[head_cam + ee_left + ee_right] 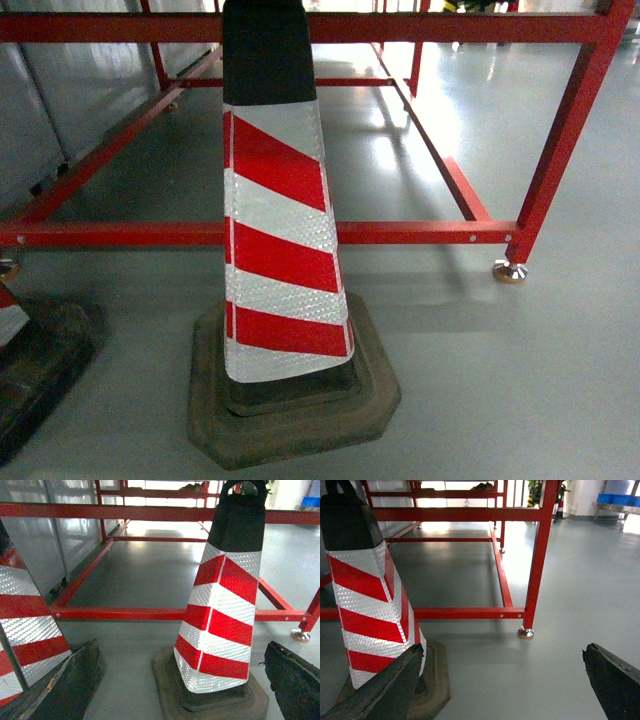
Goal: Pick blue part to blue bin on bottom shelf
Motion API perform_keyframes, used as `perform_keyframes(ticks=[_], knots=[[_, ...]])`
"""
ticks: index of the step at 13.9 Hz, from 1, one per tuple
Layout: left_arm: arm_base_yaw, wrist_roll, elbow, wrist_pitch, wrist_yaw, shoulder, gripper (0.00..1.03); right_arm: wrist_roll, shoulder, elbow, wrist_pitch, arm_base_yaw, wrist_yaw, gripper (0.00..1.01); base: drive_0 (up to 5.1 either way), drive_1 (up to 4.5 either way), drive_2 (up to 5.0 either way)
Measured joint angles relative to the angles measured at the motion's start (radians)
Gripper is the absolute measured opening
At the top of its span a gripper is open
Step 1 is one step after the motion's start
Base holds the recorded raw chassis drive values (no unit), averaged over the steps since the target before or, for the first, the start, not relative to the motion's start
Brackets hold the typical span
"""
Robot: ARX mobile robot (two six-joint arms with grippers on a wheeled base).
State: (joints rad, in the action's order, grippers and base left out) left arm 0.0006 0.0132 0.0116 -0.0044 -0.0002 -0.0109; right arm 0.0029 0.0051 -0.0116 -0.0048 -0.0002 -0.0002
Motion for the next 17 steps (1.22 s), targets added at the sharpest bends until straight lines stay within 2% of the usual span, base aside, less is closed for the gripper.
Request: perform_keyframes(ticks=[17], knots=[[0.0,0.0,0.0,0.0,0.0,0.0,0.98,0.0,0.0,0.0,0.0,0.0,0.0,0.98,0.0,0.0,0.0]])
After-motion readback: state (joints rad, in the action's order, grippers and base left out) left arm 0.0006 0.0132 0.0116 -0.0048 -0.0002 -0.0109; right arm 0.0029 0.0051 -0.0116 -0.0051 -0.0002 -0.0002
